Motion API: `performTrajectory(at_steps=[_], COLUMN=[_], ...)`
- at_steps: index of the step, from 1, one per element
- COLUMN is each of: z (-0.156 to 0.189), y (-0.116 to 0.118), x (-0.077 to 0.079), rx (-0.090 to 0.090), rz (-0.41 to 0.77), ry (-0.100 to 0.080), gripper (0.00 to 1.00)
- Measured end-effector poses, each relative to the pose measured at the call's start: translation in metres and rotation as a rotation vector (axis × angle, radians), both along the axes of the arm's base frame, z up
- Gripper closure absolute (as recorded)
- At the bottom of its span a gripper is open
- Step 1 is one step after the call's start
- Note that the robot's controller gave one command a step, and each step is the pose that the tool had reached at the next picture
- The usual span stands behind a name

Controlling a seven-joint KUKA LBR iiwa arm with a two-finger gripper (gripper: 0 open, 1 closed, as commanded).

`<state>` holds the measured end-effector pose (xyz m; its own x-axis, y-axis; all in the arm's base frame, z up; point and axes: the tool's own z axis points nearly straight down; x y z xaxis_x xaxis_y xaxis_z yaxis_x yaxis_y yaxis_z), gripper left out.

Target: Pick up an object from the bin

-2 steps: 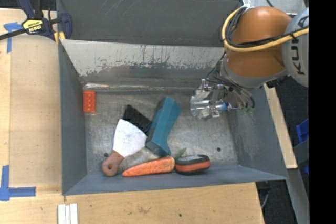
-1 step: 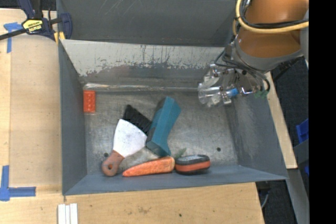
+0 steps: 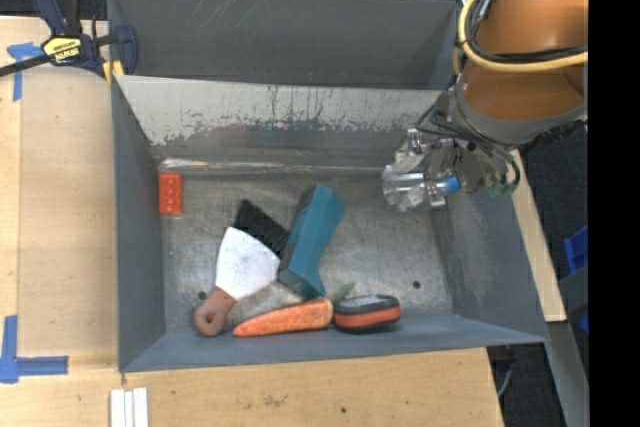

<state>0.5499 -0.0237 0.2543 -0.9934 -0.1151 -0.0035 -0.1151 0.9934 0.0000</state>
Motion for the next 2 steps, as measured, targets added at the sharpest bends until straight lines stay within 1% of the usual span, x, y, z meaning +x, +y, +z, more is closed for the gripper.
performTrajectory(at_steps=[2], z=[-0.0014], y=[0.0001], x=[-0.001], rx=[0.0], rz=[0.0], ry=[0.0], gripper=[1.0])
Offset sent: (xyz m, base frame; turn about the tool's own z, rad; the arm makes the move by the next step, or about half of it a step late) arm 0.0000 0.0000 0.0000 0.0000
